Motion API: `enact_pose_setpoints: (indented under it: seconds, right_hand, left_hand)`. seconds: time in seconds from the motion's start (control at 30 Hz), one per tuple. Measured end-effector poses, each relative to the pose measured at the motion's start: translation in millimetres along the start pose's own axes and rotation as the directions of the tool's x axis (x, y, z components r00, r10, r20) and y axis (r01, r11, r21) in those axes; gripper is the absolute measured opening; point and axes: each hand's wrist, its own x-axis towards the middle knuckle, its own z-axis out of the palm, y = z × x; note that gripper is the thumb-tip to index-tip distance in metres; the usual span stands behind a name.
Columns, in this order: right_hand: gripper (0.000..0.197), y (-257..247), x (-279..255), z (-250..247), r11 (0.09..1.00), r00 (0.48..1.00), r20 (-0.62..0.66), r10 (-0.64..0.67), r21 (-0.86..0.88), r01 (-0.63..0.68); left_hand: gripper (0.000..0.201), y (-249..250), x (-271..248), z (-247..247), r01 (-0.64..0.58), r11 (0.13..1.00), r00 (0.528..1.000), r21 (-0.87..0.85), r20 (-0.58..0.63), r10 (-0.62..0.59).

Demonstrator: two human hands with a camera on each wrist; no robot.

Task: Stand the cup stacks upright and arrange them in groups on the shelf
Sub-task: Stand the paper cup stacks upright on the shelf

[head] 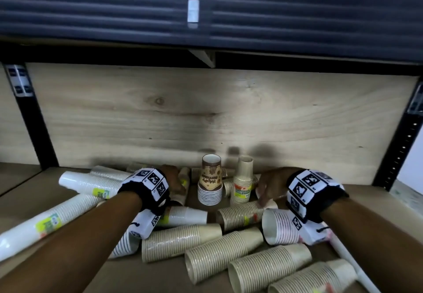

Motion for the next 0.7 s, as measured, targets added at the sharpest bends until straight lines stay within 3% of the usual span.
enact_pose_setpoints:
  seconds: [0.13,0.23,0.33,0.43,0.53,0.63,0.7]
  right_hand:
    - [0.055,0,15,6,0.997,0.989,0.143,0.030,-0.069,-0.021]
    - [0.056,-1,29,9,0.998,0.993,0.114,0.020,-0.063,-0.013]
    - [0.061,-6,36,14,0.992,0.967,0.255,0.002,-0.121,0.029]
    - [0.067,0,46,15,0.996,0.990,0.136,-0.032,-0.074,0.043]
    - [0.065,8,50,16,0.994,0.961,0.262,-0.089,-0.041,0.103]
    - [0.064,10,42,9,0.994,0.983,0.156,-0.093,-0.037,0.100]
    - [0.062,12,40,7,0.994,0.981,0.163,-0.103,-0.023,0.108]
  left_hand:
    - [0.059,6,11,-2,0.000,0.997,1.000,0.082,-0.017,0.001]
    - [0.059,4,24,-3,-0.004,0.997,0.999,0.074,-0.031,0.006]
    - [0.047,4,35,-2,-0.027,0.999,0.999,0.046,0.025,0.026]
    - [0.044,9,42,-4,-0.038,0.999,0.997,0.018,0.075,0.036]
    - [0.037,7,49,-5,-0.029,1.000,0.997,-0.003,0.070,0.029]
    - [0.039,2,49,-9,-0.012,1.000,0.998,-0.026,0.059,0.013]
    - [0.041,3,45,-13,0.008,1.000,0.998,-0.029,0.063,-0.006]
